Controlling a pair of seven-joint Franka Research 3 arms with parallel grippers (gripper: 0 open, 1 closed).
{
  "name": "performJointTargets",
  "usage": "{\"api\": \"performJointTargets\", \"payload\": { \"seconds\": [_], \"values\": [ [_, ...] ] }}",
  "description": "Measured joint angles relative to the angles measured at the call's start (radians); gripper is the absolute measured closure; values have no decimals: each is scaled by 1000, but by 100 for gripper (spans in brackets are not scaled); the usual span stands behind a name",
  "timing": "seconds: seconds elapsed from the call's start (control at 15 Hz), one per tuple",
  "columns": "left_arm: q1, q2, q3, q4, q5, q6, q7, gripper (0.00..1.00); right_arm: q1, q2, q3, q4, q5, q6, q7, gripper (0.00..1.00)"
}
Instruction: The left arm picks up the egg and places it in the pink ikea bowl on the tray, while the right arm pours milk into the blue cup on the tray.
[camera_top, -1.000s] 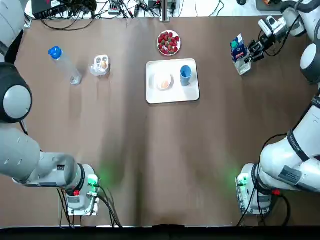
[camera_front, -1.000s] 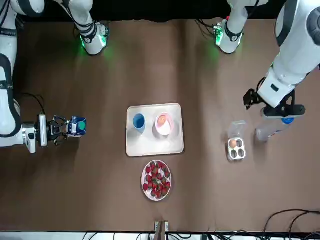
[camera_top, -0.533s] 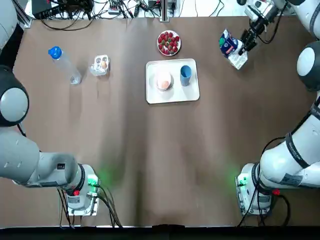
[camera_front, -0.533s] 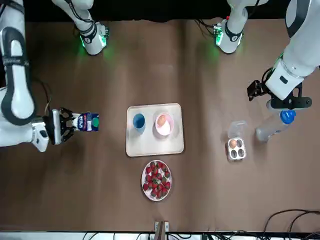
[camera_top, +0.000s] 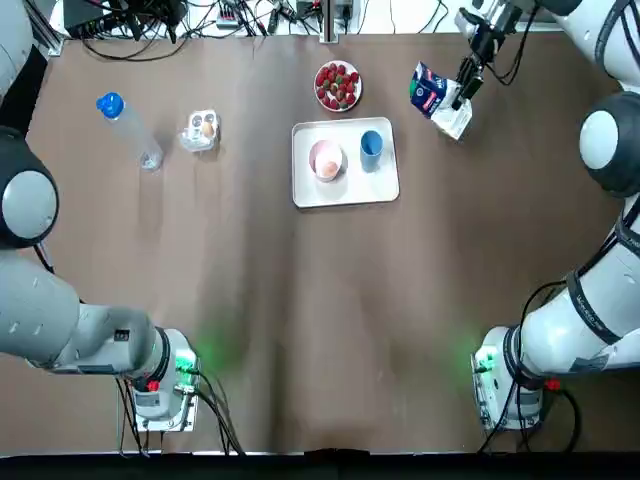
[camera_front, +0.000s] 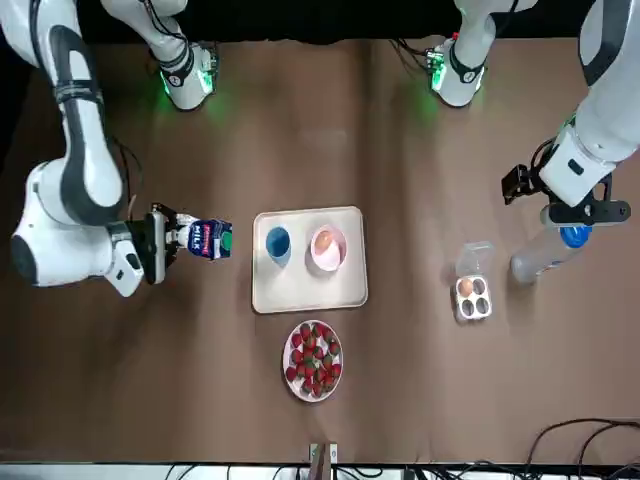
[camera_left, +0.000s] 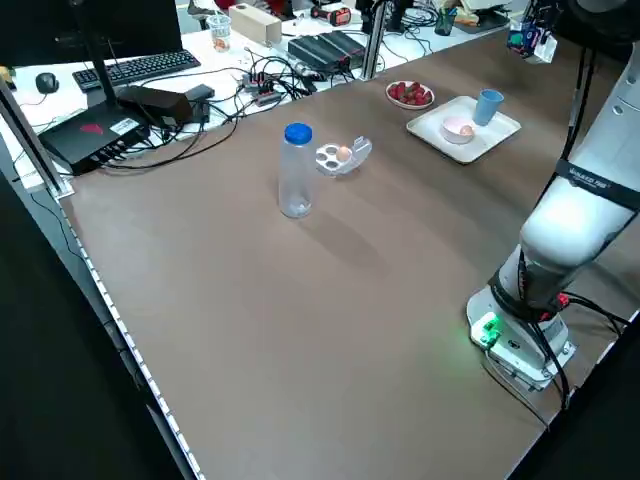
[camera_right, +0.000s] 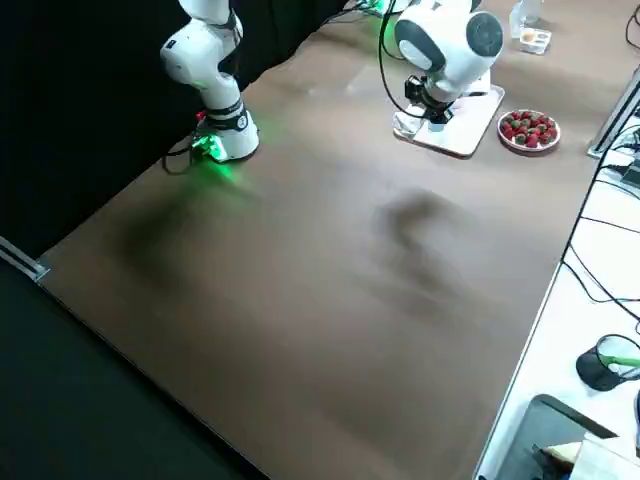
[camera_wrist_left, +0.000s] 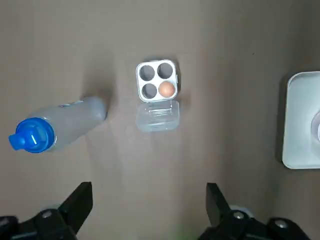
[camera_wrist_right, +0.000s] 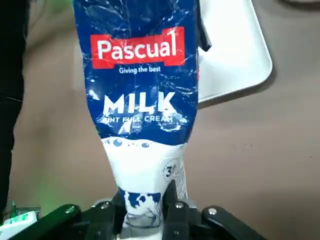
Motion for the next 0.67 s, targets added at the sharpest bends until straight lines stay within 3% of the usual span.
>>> {"api": "performJointTargets", "payload": {
  "seconds": [0.2, 0.67],
  "values": [
    [-43, -10, 71, 0, -39, -1, 15, 0, 49, -1, 0, 0, -40, 34, 70, 67],
    [-40, -21, 81, -5, -52, -48, 56, 0, 140, -1, 0, 0, -125, 72, 165, 67]
  ]
}}
